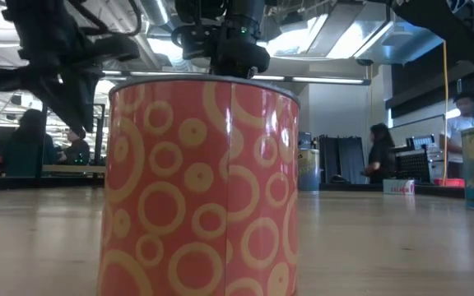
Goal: Pick and place cans onto a shelf
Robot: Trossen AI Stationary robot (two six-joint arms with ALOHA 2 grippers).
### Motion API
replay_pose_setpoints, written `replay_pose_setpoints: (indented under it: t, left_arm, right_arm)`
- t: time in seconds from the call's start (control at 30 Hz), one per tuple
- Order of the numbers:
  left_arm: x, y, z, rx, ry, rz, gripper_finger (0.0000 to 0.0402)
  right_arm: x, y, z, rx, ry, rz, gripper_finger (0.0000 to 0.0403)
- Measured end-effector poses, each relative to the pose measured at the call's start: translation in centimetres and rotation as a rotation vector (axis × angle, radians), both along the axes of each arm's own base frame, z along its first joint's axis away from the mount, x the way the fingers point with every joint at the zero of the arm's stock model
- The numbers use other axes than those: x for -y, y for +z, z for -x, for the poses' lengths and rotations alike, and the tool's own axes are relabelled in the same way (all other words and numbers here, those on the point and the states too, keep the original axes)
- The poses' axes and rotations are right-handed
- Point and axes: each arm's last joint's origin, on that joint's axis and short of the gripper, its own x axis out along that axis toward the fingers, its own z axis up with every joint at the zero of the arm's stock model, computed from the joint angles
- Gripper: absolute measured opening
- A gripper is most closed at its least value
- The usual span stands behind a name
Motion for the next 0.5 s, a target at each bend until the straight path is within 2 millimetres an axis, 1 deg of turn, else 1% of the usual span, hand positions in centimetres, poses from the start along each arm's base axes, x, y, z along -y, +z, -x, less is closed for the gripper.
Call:
replay_pose_setpoints:
  t: [0.1,0.23,0.3,0.43,0.5]
  left_arm:
    - [-0.2,-0.5,0.6,0.087,0.003,0.019,0.0043]
    - [-0.8,-1.4,1.8,0.197,0.013,0.024,0.0043]
    - [-1.0,-1.9,2.4,0.278,-0.004,0.043,0.0043]
    - [-1.4,-3.6,3.0,0.447,-0.017,0.039,0.0043]
    - [-1.6,-4.3,3.5,0.498,-0.006,0.035,0.0043]
  right_arm:
    - [0.0,0.0,0.2,-0.019,0.001,-0.001,0.0012]
    - [0.0,-0.1,0.3,-0.032,0.001,-0.002,0.0012]
    - [0.0,-0.1,0.3,-0.031,0.004,-0.002,0.0012]
    - [0.0,0.0,0.2,-0.024,0.025,0.003,0.0012]
    - [0.0,0.0,0.1,-0.019,0.060,0.012,0.0012]
